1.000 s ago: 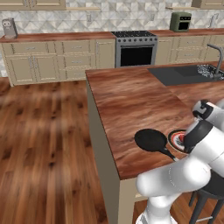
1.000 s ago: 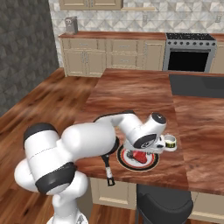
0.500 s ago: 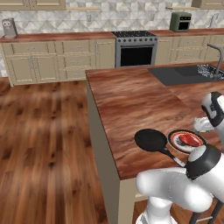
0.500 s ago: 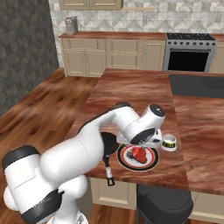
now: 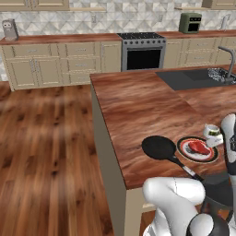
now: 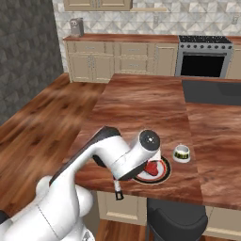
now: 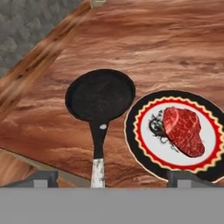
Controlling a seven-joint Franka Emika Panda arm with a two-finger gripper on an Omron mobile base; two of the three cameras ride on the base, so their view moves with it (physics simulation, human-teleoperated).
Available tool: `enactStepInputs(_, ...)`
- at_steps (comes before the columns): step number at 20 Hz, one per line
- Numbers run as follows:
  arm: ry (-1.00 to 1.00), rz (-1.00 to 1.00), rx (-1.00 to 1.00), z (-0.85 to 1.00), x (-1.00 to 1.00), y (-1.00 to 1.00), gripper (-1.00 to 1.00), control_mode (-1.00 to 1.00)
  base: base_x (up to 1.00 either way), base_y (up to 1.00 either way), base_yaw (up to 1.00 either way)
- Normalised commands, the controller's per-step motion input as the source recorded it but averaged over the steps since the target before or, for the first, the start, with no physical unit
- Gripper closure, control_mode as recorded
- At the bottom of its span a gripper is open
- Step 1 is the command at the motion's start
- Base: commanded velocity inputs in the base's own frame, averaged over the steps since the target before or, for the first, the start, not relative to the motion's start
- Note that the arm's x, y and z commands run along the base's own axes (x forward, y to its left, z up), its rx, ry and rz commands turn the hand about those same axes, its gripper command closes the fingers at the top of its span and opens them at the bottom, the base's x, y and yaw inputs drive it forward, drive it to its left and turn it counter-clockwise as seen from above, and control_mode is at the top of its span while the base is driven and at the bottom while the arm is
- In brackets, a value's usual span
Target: Pick up the pan with the steak in it and place it on the dining table. Then place the steak on the plate.
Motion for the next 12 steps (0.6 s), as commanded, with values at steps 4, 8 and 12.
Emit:
enactStepInputs(4, -0.37, 0.02, -0.12, 0.30, -0.57, 0.54, -1.00, -1.00, 0.00, 0.00, 0.00)
enactStepInputs(8, -0.37, 0.00, -0.22, 0.08, -0.64, 0.61, -1.00, -1.00, 0.00, 0.00, 0.00)
enactStepInputs(12, -0.38, 0.00, -0.22, 0.06, -0.64, 0.60, -1.00, -1.00, 0.00, 0.00, 0.00)
